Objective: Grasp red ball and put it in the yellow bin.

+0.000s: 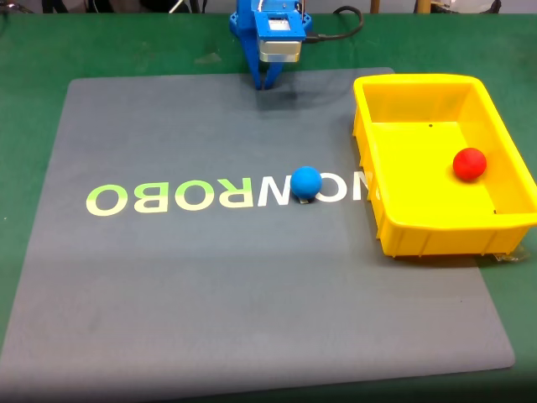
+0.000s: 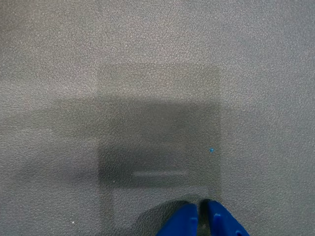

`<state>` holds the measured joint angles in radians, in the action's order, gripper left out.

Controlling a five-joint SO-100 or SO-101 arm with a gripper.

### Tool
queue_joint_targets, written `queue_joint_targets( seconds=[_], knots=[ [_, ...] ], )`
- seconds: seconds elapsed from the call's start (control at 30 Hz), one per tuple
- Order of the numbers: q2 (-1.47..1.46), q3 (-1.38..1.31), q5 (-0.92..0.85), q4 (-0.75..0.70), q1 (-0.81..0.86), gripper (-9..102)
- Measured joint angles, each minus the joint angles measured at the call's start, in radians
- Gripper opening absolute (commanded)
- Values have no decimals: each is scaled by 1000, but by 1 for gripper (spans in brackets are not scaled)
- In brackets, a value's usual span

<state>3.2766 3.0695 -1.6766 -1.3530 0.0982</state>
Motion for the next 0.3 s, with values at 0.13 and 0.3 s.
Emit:
queue_joint_targets(
  seconds=[0.13,0.3],
  knots=[
    [3,0,0,0,0,0],
    [3,0,0,0,0,0]
  ],
)
